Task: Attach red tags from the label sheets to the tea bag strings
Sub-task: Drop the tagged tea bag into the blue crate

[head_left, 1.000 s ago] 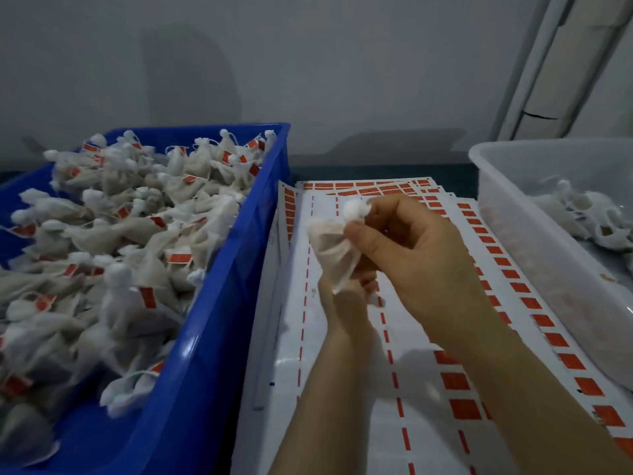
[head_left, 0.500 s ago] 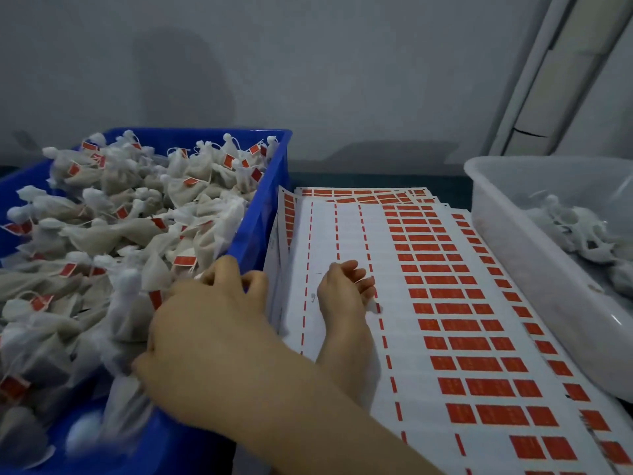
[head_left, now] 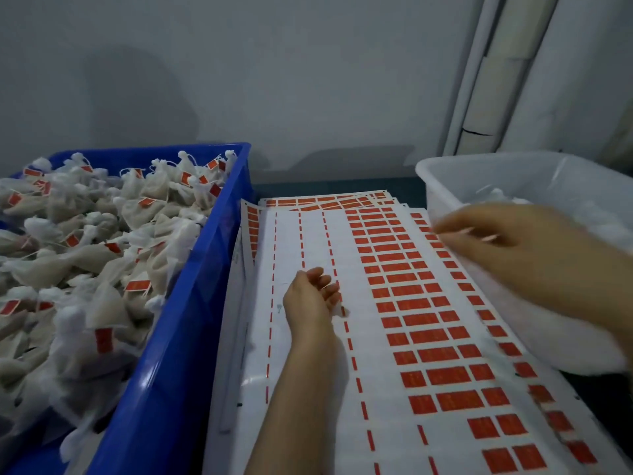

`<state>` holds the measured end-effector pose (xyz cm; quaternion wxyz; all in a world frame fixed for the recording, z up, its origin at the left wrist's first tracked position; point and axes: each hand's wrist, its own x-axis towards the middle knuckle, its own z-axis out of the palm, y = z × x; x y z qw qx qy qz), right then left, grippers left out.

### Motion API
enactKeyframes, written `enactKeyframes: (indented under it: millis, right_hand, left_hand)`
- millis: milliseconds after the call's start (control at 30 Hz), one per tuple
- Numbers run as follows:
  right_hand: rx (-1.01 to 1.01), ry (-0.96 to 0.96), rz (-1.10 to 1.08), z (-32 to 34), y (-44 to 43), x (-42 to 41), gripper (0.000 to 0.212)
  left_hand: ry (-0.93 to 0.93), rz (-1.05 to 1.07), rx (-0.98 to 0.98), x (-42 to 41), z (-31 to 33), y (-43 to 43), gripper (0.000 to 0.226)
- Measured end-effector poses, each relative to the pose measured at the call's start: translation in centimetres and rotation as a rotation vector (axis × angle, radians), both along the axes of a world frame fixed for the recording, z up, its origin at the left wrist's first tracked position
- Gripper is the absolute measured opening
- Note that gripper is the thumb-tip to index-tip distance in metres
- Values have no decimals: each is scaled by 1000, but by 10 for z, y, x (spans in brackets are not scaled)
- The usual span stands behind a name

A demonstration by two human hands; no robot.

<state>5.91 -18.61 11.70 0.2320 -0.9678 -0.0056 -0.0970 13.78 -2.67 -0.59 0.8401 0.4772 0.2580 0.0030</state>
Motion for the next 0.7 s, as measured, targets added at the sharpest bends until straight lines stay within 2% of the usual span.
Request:
enactKeyframes:
  millis: [33, 67, 167, 267, 367, 500, 633, 667, 700]
  right_hand:
    - [-59, -11, -125, -2, -34, 2, 4]
    - [-133, 32, -265, -7, -70, 6, 11]
    - [-188, 256, -481, -40, -153, 21, 39]
    - [-223, 488, -441, -65, -189, 22, 46]
    - [-319, 634, -393, -73, -179, 15, 54]
    - [-272, 558, -449, -59, -162, 9, 44]
    - [-340, 463, -501, -48, -154, 5, 12]
    - [-346, 452, -501, -45, -151, 3, 8]
    - [-342, 437, -496, -44, -149, 3, 14]
  left_hand:
    - [28, -22, 19, -1, 0, 5, 25]
    - [26, -33, 34, 0, -1, 9, 25]
    - [29, -25, 52, -4, 3, 4, 25]
    - [24, -9, 58, -4, 1, 3, 24]
    - [28, 0, 75, -5, 3, 2, 23]
    - [13, -9, 96, -4, 1, 1, 24]
    - [-5, -16, 97, -6, 3, 0, 24]
    - [-8, -15, 94, -6, 3, 0, 25]
    - [-8, -15, 91, -7, 3, 0, 25]
